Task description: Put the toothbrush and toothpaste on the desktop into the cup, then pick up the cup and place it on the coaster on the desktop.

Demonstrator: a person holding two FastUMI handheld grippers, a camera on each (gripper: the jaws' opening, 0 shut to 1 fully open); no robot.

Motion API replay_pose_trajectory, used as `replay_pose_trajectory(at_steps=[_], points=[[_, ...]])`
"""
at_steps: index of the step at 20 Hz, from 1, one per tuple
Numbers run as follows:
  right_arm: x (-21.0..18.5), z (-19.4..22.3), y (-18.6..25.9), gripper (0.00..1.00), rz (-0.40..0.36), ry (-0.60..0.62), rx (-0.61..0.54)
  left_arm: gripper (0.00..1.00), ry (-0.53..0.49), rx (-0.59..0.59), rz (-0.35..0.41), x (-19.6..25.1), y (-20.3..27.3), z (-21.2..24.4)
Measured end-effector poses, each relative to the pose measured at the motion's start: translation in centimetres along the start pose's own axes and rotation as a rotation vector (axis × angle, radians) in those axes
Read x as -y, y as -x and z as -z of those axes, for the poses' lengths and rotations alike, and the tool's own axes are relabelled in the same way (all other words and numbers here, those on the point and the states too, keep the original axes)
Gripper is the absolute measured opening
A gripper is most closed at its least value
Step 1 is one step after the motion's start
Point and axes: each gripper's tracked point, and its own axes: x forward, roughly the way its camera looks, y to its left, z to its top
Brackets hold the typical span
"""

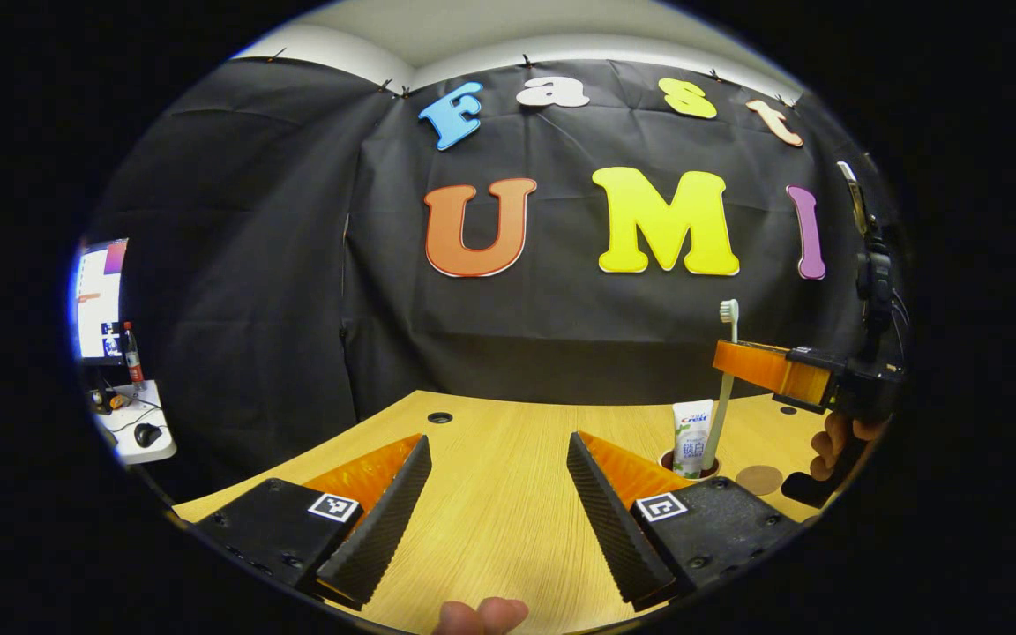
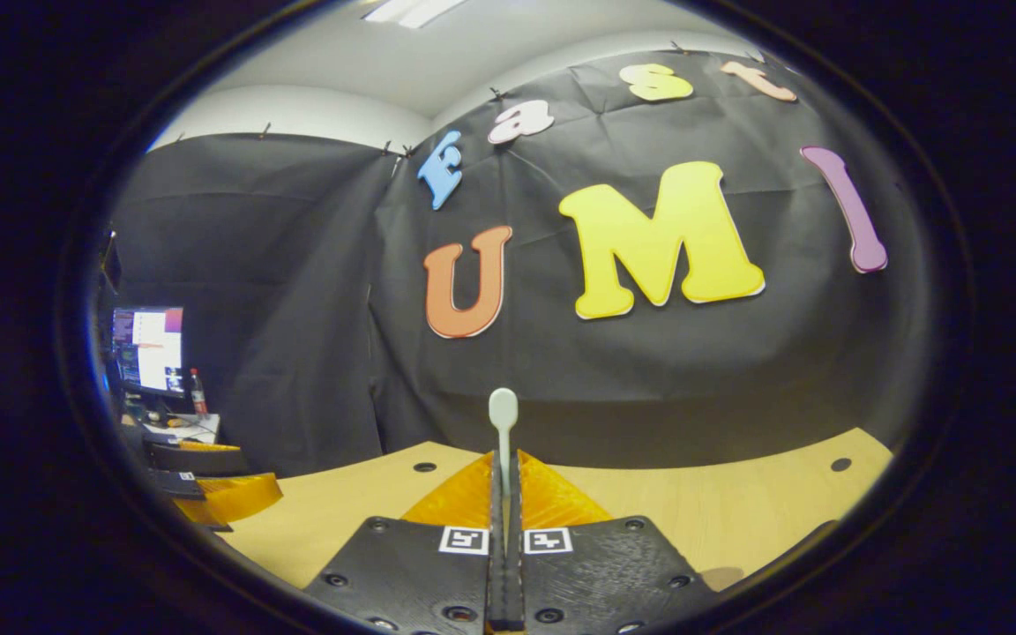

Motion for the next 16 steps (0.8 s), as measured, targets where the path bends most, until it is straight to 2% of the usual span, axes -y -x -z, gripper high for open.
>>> replay_pose_trajectory(at_steps=[7,9,10,11,12,13,14,15,16], points=[[-0.7,1.7,0.0,0.03,-0.020,0.030,-0.027,0.98,0.005,-0.014,0.009,0.6,-0.3,0.3],[-1.1,2.3,0.4,0.12,-0.031,0.037,-0.046,0.98,0.011,-0.019,0.020,1.3,-0.2,0.4],[-0.9,2.4,0.6,0.26,-0.023,0.049,-0.050,0.98,0.013,-0.019,0.029,1.8,-0.2,0.3],[-0.9,2.3,0.9,0.33,-0.024,0.059,-0.048,0.98,0.014,-0.020,0.035,2.1,-0.1,0.3],[-1.0,2.1,1.1,0.56,-0.027,0.065,-0.042,0.98,0.013,-0.021,0.041,2.4,-0.1,0.3],[-0.8,1.8,1.5,0.68,-0.025,0.069,-0.033,0.98,0.015,-0.022,0.047,2.7,-0.1,0.2],[-0.7,1.4,1.9,0.87,-0.023,0.070,-0.019,0.98,0.014,-0.023,0.053,3.0,0.1,0.3],[-0.3,0.7,2.5,0.94,-0.006,0.070,0.000,0.98,0.012,-0.025,0.054,3.2,0.2,0.2],[0.4,0.0,2.9,0.96,0.021,0.070,0.027,0.98,0.010,-0.030,0.051,3.4,0.4,0.2]])
